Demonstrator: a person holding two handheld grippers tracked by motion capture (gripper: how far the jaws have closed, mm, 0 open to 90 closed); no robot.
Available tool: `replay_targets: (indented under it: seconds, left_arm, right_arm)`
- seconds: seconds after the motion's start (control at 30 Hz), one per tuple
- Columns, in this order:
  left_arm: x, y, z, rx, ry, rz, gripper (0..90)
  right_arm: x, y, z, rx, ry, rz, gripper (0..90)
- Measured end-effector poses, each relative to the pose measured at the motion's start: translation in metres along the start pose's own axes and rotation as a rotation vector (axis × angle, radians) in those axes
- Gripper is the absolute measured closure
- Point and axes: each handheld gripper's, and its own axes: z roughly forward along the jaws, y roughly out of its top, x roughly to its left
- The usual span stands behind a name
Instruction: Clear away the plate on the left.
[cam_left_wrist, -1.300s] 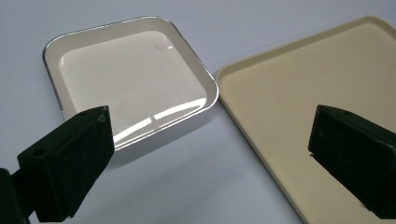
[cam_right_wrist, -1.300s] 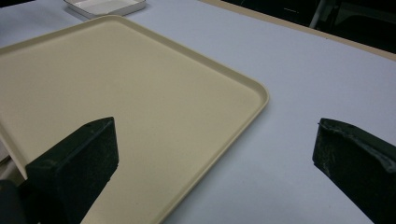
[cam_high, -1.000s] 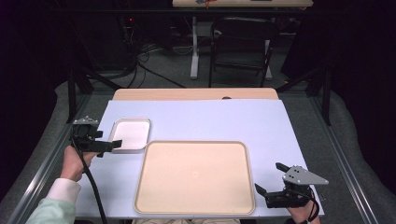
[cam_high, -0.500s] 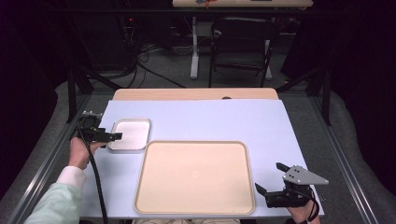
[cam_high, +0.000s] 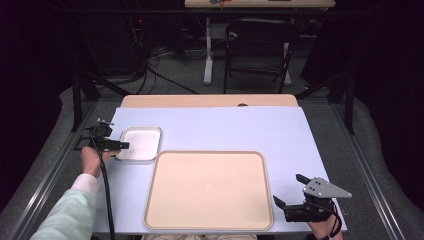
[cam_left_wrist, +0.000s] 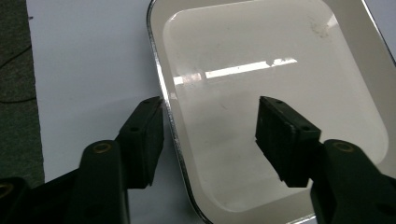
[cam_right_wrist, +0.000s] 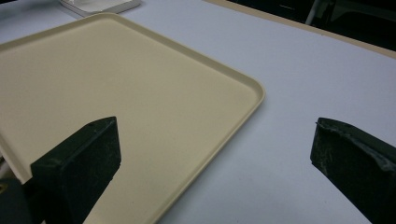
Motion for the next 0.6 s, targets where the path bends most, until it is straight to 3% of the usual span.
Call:
replay_targets:
  seconds: [0.23, 0.27, 0.6]
  left_arm:
    - [0.0054, -0.0016, 0.0071, 0.021, 0.021, -0.024, 51.3]
    - [0.0058, -0.0015, 0.0067, 0.02, 0.03, -0.022, 56.7]
    - [0.0036, 0.0001, 0.0076, 0.011, 0.059, -0.031, 71.3]
  right_arm:
    - [0.0, 0.0, 0.0004, 0.004, 0.0, 0.0, 1.6]
    - [0.0001, 0.0, 0.0005, 0.006, -0.001, -0.001, 2.4]
    - [0.0005, 0.0, 0.0004, 0.005, -0.014, -0.005, 1.9]
